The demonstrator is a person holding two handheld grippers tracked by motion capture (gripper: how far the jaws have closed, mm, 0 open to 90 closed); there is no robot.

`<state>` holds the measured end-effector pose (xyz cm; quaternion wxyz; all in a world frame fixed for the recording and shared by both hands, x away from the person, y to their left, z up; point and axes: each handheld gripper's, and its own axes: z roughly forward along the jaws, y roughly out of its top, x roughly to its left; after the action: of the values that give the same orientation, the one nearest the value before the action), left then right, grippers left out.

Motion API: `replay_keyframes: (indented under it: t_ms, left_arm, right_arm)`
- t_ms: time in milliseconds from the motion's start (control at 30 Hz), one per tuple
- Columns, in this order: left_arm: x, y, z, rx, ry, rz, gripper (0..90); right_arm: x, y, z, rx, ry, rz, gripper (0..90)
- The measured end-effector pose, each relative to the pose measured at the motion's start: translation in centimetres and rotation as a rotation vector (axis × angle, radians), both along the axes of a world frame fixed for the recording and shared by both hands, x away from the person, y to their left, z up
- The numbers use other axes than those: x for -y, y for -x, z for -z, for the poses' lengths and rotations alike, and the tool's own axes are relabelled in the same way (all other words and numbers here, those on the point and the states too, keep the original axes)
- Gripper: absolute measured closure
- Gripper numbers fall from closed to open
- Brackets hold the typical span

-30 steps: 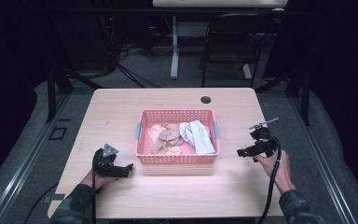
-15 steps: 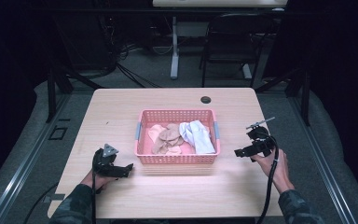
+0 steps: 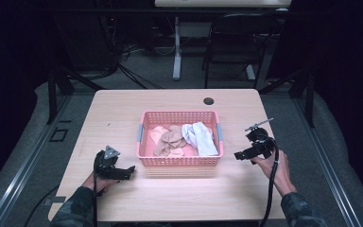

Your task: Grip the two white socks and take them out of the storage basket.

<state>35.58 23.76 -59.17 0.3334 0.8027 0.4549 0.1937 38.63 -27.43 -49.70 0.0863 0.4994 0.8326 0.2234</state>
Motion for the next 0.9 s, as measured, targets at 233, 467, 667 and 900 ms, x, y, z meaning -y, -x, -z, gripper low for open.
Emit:
replay_keyframes:
  t_ms: [233,467,667,900]
  left_arm:
    - [0.0,0.0,0.0,-0.001,-0.001,0.001,0.6]
    - [0.0,0.0,0.0,-0.002,-0.001,0.001,0.6]
    - [0.0,0.0,0.0,-0.002,-0.001,0.001,0.6]
    - [0.0,0.0,0.0,-0.001,0.000,0.001,0.7]
  right_arm:
    - [-0.4,-0.2,-1.5,0.025,-0.009,-0.010,9.1]
    - [-1.1,-0.3,-3.0,0.044,-0.028,-0.027,8.7]
    - [-2.1,-0.7,-4.5,0.062,-0.018,-0.057,8.8]
    - [-3.9,-1.5,-5.8,0.067,-0.016,-0.101,9.1]
